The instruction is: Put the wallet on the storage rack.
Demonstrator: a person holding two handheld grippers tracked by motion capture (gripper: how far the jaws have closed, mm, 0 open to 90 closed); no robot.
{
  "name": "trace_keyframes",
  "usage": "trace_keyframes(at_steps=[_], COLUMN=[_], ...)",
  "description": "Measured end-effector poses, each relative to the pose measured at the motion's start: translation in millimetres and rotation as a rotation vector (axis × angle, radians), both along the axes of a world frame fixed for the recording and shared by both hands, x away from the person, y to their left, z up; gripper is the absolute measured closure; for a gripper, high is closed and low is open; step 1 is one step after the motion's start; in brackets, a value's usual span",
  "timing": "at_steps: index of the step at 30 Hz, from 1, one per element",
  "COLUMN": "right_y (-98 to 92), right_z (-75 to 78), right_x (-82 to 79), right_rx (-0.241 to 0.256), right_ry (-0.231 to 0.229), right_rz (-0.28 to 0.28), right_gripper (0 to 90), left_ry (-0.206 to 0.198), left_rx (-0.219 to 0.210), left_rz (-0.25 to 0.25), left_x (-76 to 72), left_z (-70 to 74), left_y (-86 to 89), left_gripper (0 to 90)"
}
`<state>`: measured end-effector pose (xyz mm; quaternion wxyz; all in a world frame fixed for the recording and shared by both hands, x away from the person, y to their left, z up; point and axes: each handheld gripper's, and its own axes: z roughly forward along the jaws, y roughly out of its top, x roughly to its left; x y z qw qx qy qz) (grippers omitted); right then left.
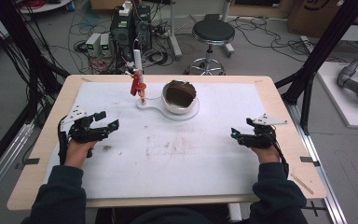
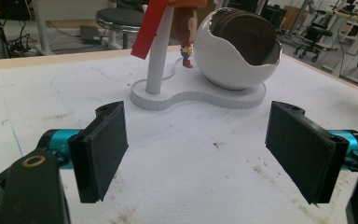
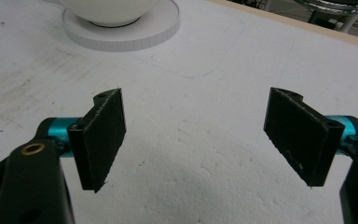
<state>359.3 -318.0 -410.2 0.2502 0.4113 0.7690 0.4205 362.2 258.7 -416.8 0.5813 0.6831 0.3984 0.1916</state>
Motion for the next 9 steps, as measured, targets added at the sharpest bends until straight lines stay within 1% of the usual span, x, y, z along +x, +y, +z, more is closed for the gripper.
trace_keyframes(at_steps=[9], right_y=[-0.6], right_z=[-0.2], right_x=[0.5], right_rx=[0.006], right_ry=[-0.003], right_rz=[-0.004], right_gripper=[21.0], left_ry=[-0.006], left_rx=[-0.005], left_rz=[0.007], left_x=[-0.2], left_z=[0.6], left_y=[1.4], left_gripper=[20.7])
